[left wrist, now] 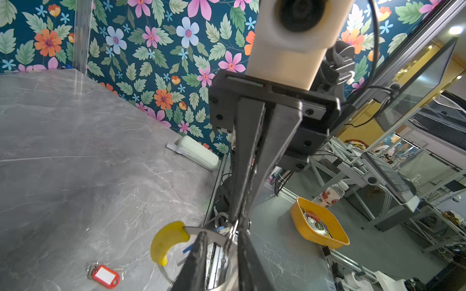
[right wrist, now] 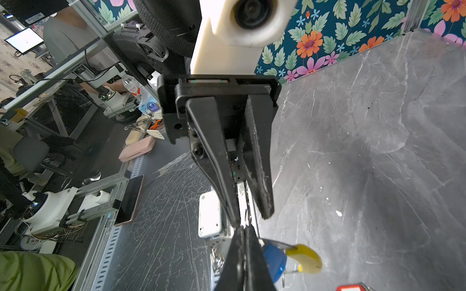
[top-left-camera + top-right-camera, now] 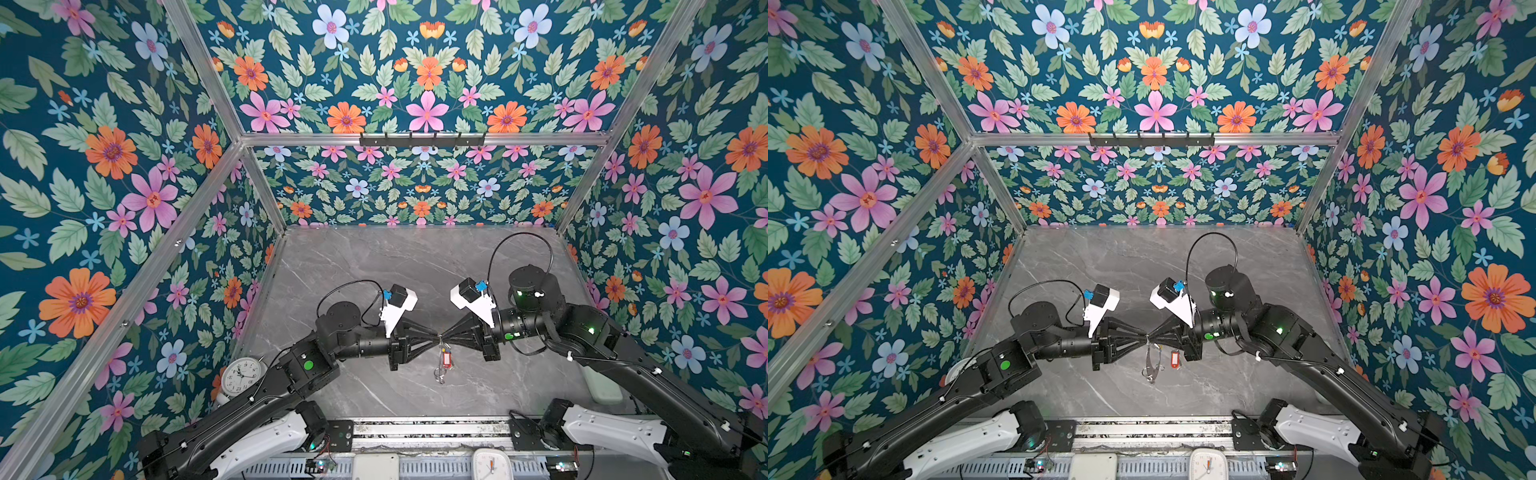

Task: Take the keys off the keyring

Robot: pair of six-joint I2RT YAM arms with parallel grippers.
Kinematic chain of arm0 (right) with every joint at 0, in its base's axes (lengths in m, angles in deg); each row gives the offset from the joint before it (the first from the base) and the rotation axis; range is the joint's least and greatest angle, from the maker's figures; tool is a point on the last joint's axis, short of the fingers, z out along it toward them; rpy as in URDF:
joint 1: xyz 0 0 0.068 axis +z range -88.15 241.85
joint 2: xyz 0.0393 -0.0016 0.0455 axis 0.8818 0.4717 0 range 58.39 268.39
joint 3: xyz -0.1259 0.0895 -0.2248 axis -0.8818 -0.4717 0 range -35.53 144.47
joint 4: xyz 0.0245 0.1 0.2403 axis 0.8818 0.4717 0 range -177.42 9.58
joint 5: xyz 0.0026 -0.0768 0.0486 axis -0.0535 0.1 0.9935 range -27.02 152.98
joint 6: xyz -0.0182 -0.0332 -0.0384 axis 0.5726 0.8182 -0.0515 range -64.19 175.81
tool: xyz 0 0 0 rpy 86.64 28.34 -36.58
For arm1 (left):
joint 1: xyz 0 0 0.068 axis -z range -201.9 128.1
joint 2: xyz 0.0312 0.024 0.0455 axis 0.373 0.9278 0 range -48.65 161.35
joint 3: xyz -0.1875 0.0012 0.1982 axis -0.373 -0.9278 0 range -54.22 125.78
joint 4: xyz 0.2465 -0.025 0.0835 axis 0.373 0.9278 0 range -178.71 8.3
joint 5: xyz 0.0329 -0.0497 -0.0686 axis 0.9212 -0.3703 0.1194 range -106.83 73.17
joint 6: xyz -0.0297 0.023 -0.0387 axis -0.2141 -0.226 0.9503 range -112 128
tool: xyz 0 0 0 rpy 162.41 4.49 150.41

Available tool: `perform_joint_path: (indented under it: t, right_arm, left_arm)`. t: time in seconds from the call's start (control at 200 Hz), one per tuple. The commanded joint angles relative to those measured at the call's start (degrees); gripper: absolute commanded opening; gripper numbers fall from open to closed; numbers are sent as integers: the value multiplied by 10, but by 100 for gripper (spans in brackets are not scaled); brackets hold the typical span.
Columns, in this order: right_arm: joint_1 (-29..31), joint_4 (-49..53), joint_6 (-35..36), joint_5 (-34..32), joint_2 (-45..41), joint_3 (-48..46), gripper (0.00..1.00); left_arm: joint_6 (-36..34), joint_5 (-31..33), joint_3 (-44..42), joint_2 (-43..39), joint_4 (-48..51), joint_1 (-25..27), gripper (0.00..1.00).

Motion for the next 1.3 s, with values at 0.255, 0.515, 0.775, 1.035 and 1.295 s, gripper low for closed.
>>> perform_joint_path:
  t: [0.255,0.515,0.775,1.035,1.295]
  right_arm:
    - [0,-5,1,0,6,6,0]
    - [1,-72,-41,-25,-13,-15,25]
    - [3,-269,-104,-80,-106,-157,45]
    - [31,-319,-104,-92,-88,-192,47]
    - [62,-303,-83,-115,-55,-174,36]
  left_arm:
    - [-18,-22,9,3,-8,-1,2]
    - [-20,29,-22,-23,-61,-1,0]
    - [-4,79,-93,-87,-177,-1,0]
    - [14,86,-121,-93,-232,-1,0]
    - [24,86,-125,-88,-256,-1,0]
